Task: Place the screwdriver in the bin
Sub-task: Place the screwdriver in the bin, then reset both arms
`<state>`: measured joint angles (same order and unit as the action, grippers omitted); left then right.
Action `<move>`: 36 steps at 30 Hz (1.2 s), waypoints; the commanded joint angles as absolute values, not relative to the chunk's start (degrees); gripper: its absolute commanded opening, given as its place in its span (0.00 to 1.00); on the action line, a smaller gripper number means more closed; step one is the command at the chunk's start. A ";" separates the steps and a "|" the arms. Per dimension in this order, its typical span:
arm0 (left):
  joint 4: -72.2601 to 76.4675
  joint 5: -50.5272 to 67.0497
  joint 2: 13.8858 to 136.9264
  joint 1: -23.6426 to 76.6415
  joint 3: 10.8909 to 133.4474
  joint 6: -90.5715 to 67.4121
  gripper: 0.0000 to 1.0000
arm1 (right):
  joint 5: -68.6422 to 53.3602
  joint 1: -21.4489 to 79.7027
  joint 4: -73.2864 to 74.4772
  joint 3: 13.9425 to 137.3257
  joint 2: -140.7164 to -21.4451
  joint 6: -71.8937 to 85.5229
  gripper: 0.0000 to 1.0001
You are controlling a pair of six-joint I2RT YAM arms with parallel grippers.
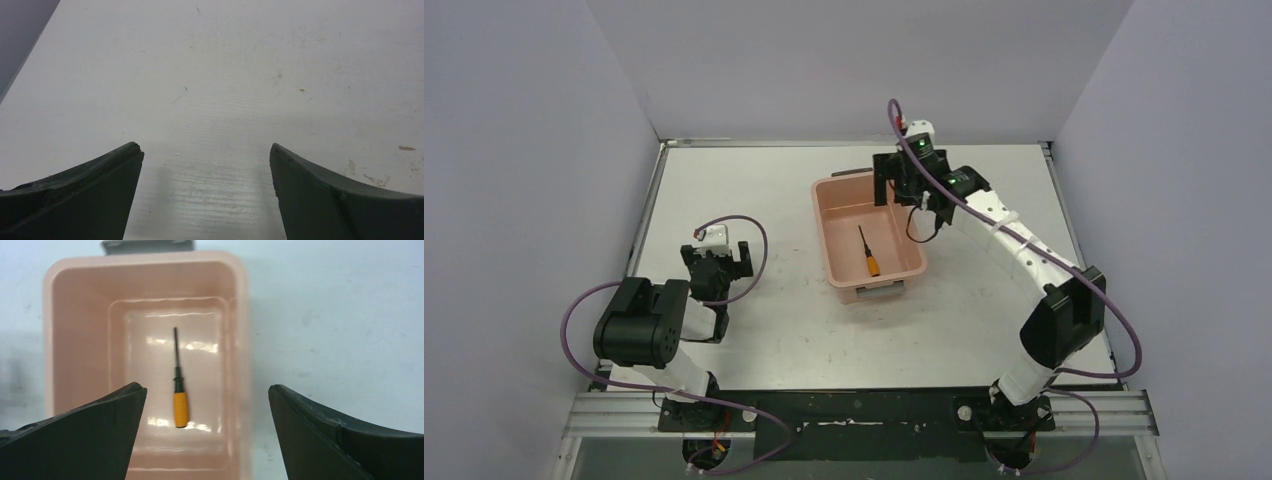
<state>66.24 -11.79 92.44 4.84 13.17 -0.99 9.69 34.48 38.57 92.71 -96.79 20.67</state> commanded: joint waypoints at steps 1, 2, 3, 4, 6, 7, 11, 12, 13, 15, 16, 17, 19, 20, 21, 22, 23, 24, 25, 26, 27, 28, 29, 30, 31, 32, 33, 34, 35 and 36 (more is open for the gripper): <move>69.45 -11.95 92.26 5.01 14.50 -1.41 0.97 | 10.61 28.23 36.31 90.11 -90.51 17.62 1.00; 69.44 -11.98 92.21 5.01 14.49 -1.45 0.97 | 11.00 26.97 36.30 89.50 -89.66 16.96 1.00; 69.44 -11.96 92.20 5.01 14.48 -1.44 0.97 | 11.40 25.78 36.38 89.09 -89.13 16.16 1.00; 69.46 -11.95 92.20 5.01 14.50 -1.46 0.97 | 11.38 24.55 36.18 88.62 -88.62 14.87 1.00; 69.46 -11.95 92.20 4.94 14.50 -1.48 0.97 | 9.65 21.52 35.38 87.19 -87.54 11.56 1.00; 69.46 -11.98 92.21 5.00 14.46 -1.43 0.97 | 8.20 19.58 34.89 86.40 -86.89 10.38 1.00; 69.44 -11.95 92.20 5.01 14.50 -1.46 0.97 | -0.98 11.36 32.26 82.67 -84.41 8.57 1.00; 69.49 -12.05 92.25 5.01 14.48 -1.44 0.97 | -2.09 9.82 31.55 81.87 -83.72 7.97 1.00; 69.43 -12.00 92.25 5.01 14.48 -1.41 0.97 | -2.62 8.51 31.14 81.29 -83.27 7.45 1.00; 69.44 -11.99 92.24 5.01 14.49 -1.41 0.97 | -2.75 5.89 31.03 80.80 -83.01 6.83 1.00; 69.46 -12.00 92.20 5.01 14.50 -1.47 0.97 | -2.54 5.03 31.21 80.86 -83.04 6.61 1.00; 69.44 -11.96 92.20 5.01 14.50 -1.41 0.97 | -2.33 4.33 31.58 80.93 -83.25 6.51 1.00; 69.46 -11.95 92.25 5.01 14.48 -1.42 0.97 | -2.29 3.43 31.95 80.95 -83.63 6.10 1.00; 69.48 -11.95 92.22 5.01 14.50 -1.45 0.97 | -2.07 3.11 32.06 80.90 -83.85 6.17 1.00; 69.44 -11.95 92.21 5.01 14.50 -1.47 0.97 | -1.83 2.93 32.28 80.94 -84.07 6.23 1.00; 69.46 -11.95 92.20 4.97 14.50 -1.42 0.97 | -1.51 2.90 32.34 80.95 -84.25 6.24 1.00; 69.44 -12.00 92.21 5.00 14.50 -1.41 0.97 | -1.22 2.90 32.33 80.88 -84.38 6.26 1.00; 69.43 -11.96 92.21 5.01 14.50 -1.45 0.97 | -0.87 2.90 32.30 80.87 -84.45 6.37 1.00; 69.43 -11.95 92.20 5.01 14.50 -1.49 0.97 | -0.61 2.90 32.20 80.78 -84.40 6.41 1.00; 69.43 -11.95 92.25 5.01 14.50 -1.46 0.97 | -0.54 2.86 32.05 80.58 -84.23 6.40 1.00; 69.43 -11.95 92.22 5.01 14.50 -1.46 0.97 | -0.46 2.83 31.93 80.47 -84.08 6.37 1.00; 69.46 -11.95 92.20 5.01 14.50 -1.49 0.97 | -0.38 2.85 31.82 80.40 -83.96 6.27 1.00; 69.46 -11.95 92.20 4.99 14.48 -1.43 0.97 | -0.35 2.86 31.74 80.34 -83.94 6.22 1.00; 69.47 -11.95 92.22 5.01 14.46 -1.41 0.97 | -0.31 2.73 31.73 80.41 -83.89 6.11 1.00; 69.44 -11.95 92.22 5.01 14.49 -1.45 0.97 | -0.27 2.80 31.72 80.42 -84.00 6.08 1.00; 69.45 -11.95 92.21 4.99 14.50 -1.49 0.97 | -0.26 2.74 31.73 80.52 -84.02 5.98 1.00; 69.48 -11.95 92.20 5.01 14.50 -1.48 0.97 | -0.26 2.73 31.73 80.56 -84.02 5.90 1.00; 69.49 -11.95 92.20 5.01 14.50 -1.46 0.97 | -0.26 2.63 31.73 80.47 -84.00 5.89 1.00; 69.46 -11.95 92.21 5.01 14.50 -1.45 0.97 | -0.41 2.64 31.70 80.43 -83.98 5.81 1.00; 69.50 -11.95 92.24 5.01 14.50 -1.44 0.97 | -0.58 2.64 31.61 80.40 -83.90 5.73 1.00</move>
